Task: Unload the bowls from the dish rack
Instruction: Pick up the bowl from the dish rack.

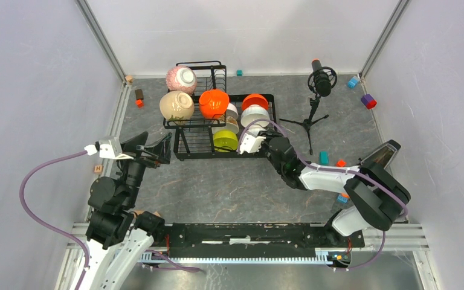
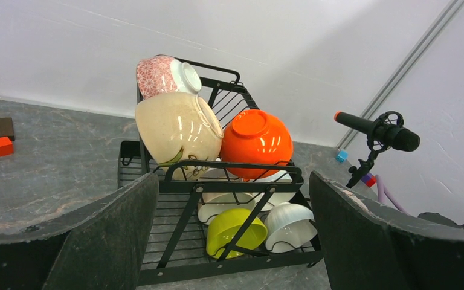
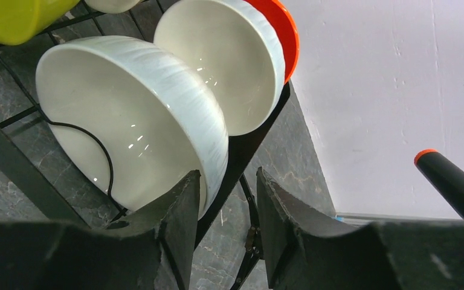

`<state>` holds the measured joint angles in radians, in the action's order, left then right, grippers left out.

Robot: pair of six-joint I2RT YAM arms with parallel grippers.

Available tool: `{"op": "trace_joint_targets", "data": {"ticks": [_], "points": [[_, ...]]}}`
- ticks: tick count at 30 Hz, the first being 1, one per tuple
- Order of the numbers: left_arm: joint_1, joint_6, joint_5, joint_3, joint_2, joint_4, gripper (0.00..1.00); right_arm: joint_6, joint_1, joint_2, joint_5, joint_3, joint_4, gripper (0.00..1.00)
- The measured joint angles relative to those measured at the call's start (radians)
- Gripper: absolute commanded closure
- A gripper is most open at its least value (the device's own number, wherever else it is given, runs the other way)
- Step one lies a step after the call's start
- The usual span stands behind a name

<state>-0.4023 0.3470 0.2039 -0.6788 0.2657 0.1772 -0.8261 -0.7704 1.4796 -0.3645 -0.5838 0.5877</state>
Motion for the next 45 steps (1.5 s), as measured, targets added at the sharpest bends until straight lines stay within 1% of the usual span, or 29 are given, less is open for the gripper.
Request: {"op": "trace_joint_targets", "data": {"ticks": [9,14,18,21,23,27,29,45], "points": [[-0.004,0.000,0.000,0.004,0.000,0.000,0.00,-0.016,-0.005,0.045,-0.021,-0.005,0.052,0.69],[-0.008,0.000,0.000,0.005,0.000,0.000,0.00,-0.022,-0.015,0.060,-0.038,-0.004,0.080,0.78],[-0.011,0.000,0.000,0.005,0.000,0.000,0.00,-0.028,-0.028,0.060,-0.048,0.018,0.122,0.84],[-0.011,0.000,0.000,0.005,0.000,0.000,0.00,-0.032,-0.040,0.060,-0.066,0.042,0.173,0.86],[-0.011,0.000,0.000,0.005,0.000,0.000,0.00,-0.039,-0.045,0.060,-0.078,0.056,0.203,0.88],[-0.014,0.000,0.000,0.005,0.000,0.000,0.00,-0.055,-0.056,0.067,-0.096,0.086,0.261,0.95],[-0.016,0.000,0.000,0.005,0.000,0.000,0.00,-0.061,-0.061,0.073,-0.106,0.094,0.283,1.00],[-0.021,0.000,0.004,0.005,0.000,0.000,0.00,-0.092,-0.093,0.136,-0.193,0.138,0.472,1.00]]}}
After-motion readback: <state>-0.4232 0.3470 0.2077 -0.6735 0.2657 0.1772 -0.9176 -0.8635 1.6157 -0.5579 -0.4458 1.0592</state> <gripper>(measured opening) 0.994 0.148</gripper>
